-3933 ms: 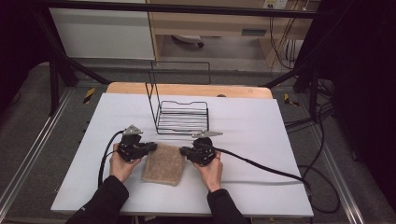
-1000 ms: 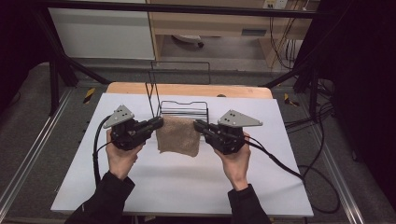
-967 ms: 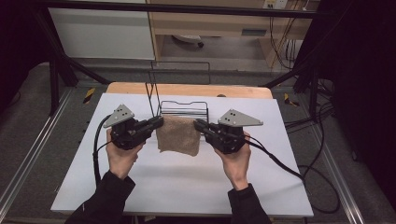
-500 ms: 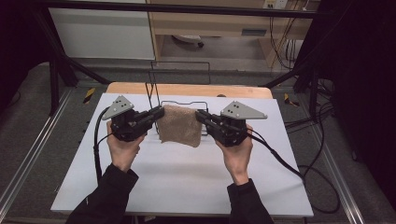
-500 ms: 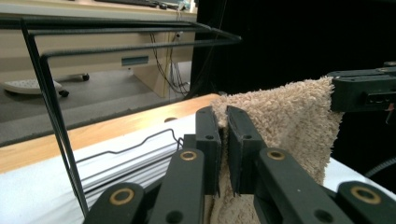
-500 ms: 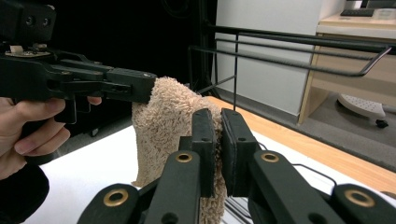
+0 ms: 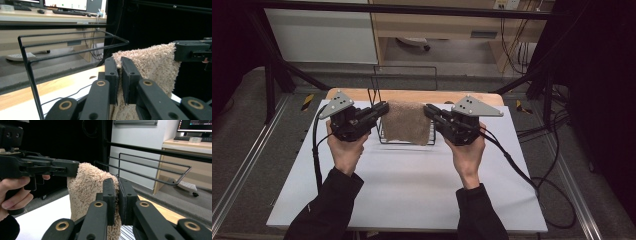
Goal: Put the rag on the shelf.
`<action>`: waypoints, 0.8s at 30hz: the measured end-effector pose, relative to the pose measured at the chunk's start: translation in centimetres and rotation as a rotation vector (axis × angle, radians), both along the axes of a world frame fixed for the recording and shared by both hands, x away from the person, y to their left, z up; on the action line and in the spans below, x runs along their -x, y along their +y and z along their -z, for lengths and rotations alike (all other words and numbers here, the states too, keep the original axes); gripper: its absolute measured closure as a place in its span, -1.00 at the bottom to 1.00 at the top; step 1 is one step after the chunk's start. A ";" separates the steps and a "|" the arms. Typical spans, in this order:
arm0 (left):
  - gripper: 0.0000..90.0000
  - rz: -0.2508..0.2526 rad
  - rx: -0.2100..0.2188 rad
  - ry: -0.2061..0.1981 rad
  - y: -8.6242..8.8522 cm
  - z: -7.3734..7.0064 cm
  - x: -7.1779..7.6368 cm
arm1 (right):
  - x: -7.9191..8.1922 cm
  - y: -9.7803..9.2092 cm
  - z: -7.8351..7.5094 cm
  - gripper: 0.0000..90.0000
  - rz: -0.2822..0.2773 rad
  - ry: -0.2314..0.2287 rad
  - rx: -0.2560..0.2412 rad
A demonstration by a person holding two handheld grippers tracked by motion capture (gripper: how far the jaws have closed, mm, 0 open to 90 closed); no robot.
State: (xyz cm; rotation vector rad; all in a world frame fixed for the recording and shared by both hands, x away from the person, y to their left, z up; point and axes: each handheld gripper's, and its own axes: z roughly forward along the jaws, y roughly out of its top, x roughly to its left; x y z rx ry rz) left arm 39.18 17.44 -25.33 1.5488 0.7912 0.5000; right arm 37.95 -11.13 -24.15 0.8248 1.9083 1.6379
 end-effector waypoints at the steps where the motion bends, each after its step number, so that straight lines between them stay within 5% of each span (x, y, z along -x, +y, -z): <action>1: 0.86 -0.001 0.005 0.000 0.0 -0.1 -0.1 | -0.1 0.0 -0.1 0.89 0.001 -0.003 -0.004; 24: 0.86 -0.041 0.042 -0.057 0.1 -2.9 -2.1 | -2.0 0.7 -3.1 0.89 0.035 -0.074 -0.018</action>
